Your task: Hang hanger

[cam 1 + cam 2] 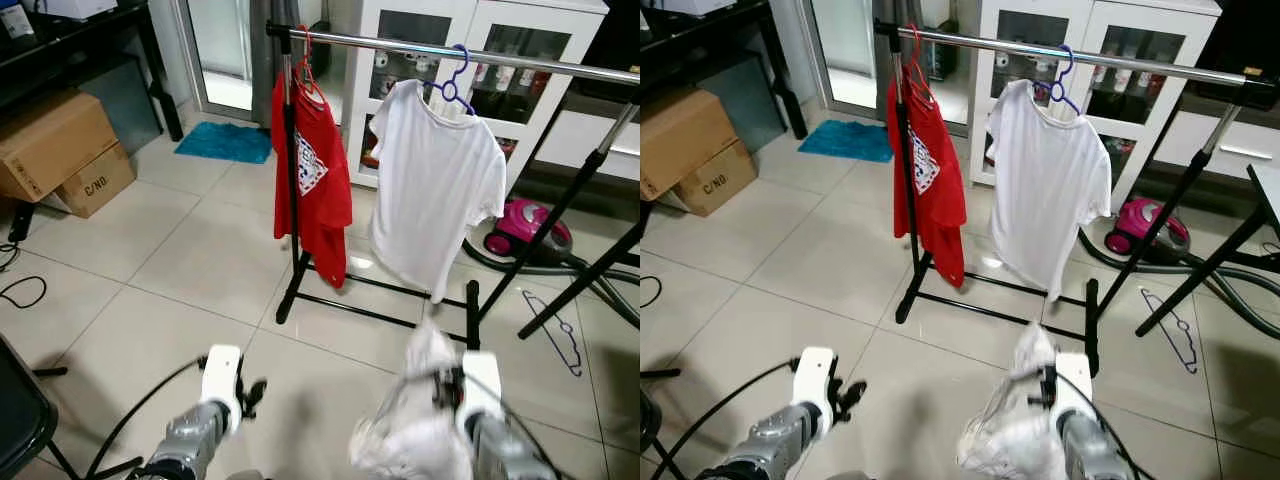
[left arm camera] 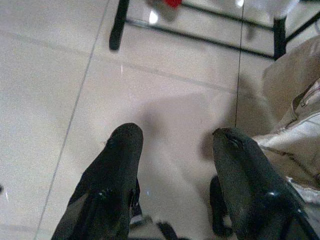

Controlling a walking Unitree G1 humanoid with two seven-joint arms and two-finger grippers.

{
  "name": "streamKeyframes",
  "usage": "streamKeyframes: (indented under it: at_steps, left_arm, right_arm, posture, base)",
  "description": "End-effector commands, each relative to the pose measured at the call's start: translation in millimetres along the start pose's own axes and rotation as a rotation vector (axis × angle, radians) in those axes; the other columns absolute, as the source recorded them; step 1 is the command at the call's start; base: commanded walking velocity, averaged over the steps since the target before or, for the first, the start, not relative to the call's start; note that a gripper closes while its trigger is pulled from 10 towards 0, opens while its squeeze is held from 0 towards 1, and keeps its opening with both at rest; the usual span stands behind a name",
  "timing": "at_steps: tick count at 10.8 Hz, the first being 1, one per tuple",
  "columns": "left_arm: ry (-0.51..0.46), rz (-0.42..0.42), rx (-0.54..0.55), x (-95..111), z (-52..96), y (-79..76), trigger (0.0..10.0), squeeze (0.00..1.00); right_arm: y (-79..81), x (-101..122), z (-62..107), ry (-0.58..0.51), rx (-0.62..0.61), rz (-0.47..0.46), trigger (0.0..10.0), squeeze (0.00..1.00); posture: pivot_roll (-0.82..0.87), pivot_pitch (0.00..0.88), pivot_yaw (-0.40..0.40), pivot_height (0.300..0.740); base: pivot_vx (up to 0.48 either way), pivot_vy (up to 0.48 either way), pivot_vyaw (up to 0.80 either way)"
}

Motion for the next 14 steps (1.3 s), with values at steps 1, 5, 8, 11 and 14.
streamKeyframes:
  at_steps: [1,5,8,11,14]
  left_arm:
    - [0.026,0.011,0.006,-4.0,-0.9,-2.5,10.0,0.00]
    - [0.093,0.071,-0.034,-20.2,0.7,-9.1,10.0,0.00]
    - [0.092,0.148,0.054,-31.6,5.7,1.6,10.0,0.00]
    - [0.106,0.146,0.036,-46.6,10.8,-0.4,10.0,0.00]
    - [0.168,0.121,0.053,-63.0,16.0,2.6,10.0,0.00]
  right_arm:
    - [-3.4,0.5,-0.2,0.005,-0.016,-0.004,10.0,0.00]
    - [-7.0,-20.9,4.3,0.083,-0.050,-0.051,10.0,0.00]
    - [-5.1,-22.4,4.7,0.086,-0.029,-0.042,10.0,0.00]
    - [-2.9,-32.9,8.3,0.111,-0.005,-0.027,10.0,0.00]
    - [1.5,-42.4,11.0,0.139,0.003,-0.046,10.0,0.00]
  posture:
    - [0.03,0.000,-0.002,0.740]
    - [0.02,0.000,0.007,0.740]
    - [0.05,0.000,-0.032,0.740]
    - [0.06,0.000,-0.052,0.740]
    - [0.05,0.000,-0.026,0.740]
  base:
    - [0.000,0.000,0.00]
    - [0.000,0.000,0.00]
    - [0.000,0.000,0.00]
    - [0.000,0.000,0.00]
    - [0.000,0.000,0.00]
Point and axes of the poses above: a point about 5 cm out from each wrist's last joint towards the gripper, its own z axis pointing back from the gripper into the wrist, its own x axis along the axis of the wrist's last joint, y = z × x, the point moved 3 cm from there along -z, pointing out of the wrist towards the gripper, and after that the axes turned 2 degrees about z, right-handed, at the moved point
